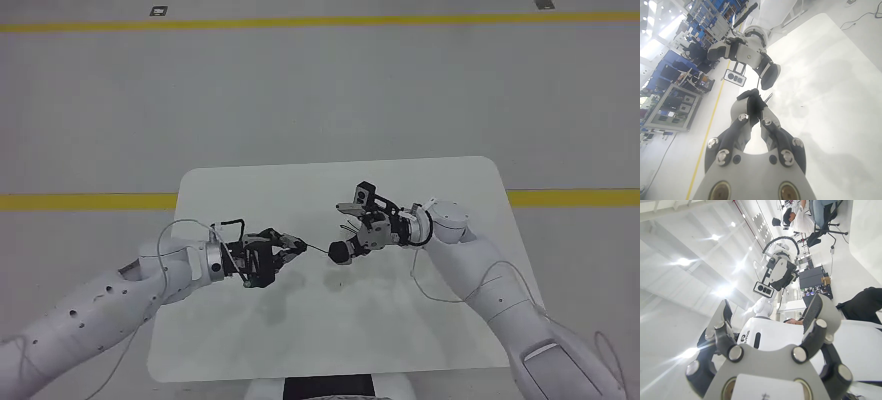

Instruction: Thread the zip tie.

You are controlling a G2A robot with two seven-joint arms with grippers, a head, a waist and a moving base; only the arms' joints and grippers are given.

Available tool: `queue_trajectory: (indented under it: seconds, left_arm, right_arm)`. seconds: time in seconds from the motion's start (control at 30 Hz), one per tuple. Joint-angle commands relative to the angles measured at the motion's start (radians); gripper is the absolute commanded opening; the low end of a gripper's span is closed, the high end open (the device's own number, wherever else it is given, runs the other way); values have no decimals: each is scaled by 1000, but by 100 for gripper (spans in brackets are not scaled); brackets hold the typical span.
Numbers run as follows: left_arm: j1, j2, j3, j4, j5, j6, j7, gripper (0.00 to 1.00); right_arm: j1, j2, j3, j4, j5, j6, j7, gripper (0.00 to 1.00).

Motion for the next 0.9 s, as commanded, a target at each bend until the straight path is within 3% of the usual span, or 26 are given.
queue_trajectory:
  seconds: [0.0, 0.17, 0.2, 0.27, 0.47, 0.87]
  left_arm:
    - [0, -1, 0, 3, 3, -1, 6, 0]
    - [-7, -4, 2, 13, 3, -1, 19, 0]
    - [-9, -4, 3, 14, 3, -1, 18, 0]
    - [-14, -4, 6, 15, 3, -1, 14, 0]
    - [-14, -4, 6, 15, 3, -1, 14, 0]
    - [-14, -4, 6, 15, 3, -1, 14, 0]
  right_arm:
    - [8, -3, -8, 8, 3, 26, -4, 100]
    - [31, -13, -26, 34, 10, 35, -1, 100]
    - [34, -15, -29, 39, 11, 34, 1, 88]
    - [43, -18, -37, 51, 7, 36, 8, 53]
    - [56, -29, -61, 77, 9, 35, 32, 23]
    - [69, -42, -95, 87, 5, -4, 41, 17]
